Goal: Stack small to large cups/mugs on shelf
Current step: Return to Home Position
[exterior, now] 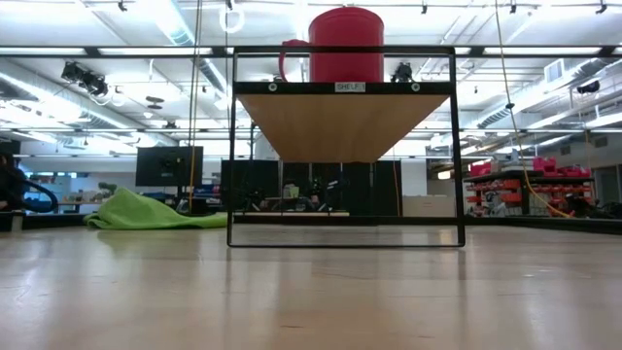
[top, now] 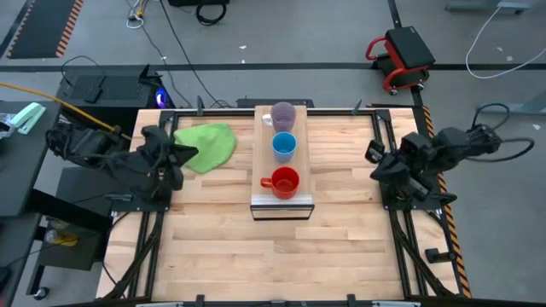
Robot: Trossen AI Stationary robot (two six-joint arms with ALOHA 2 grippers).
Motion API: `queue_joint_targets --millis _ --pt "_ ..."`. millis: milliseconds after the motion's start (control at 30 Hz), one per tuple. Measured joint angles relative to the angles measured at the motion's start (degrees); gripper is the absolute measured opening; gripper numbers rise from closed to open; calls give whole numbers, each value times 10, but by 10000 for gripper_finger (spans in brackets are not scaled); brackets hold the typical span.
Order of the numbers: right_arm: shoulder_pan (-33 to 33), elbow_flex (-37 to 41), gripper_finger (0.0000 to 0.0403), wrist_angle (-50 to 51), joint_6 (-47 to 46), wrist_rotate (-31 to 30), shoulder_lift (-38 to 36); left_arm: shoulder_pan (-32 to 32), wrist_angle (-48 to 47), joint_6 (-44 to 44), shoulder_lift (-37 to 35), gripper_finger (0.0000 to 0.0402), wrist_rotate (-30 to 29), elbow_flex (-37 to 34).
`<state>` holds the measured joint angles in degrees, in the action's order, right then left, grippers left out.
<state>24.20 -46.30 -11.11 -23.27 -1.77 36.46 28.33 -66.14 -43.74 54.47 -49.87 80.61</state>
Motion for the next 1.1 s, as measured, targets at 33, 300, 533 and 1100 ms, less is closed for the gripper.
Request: queue_joint_targets --millis 33,300,533,1100 --pt "1 23 13 -30 2 2 -5 15 9 5 -2 42 -16 -8" --pt "-19 153 12 -154 12 6 -130 93 57 -31 -100 30 -125 -126" --pt "-39 174 12 -137 37 5 -233 121 219 74 -244 36 -120 -249" --pt "-46 162 13 -64 85 -39 -364 124 364 296 -501 28 -98 -332"
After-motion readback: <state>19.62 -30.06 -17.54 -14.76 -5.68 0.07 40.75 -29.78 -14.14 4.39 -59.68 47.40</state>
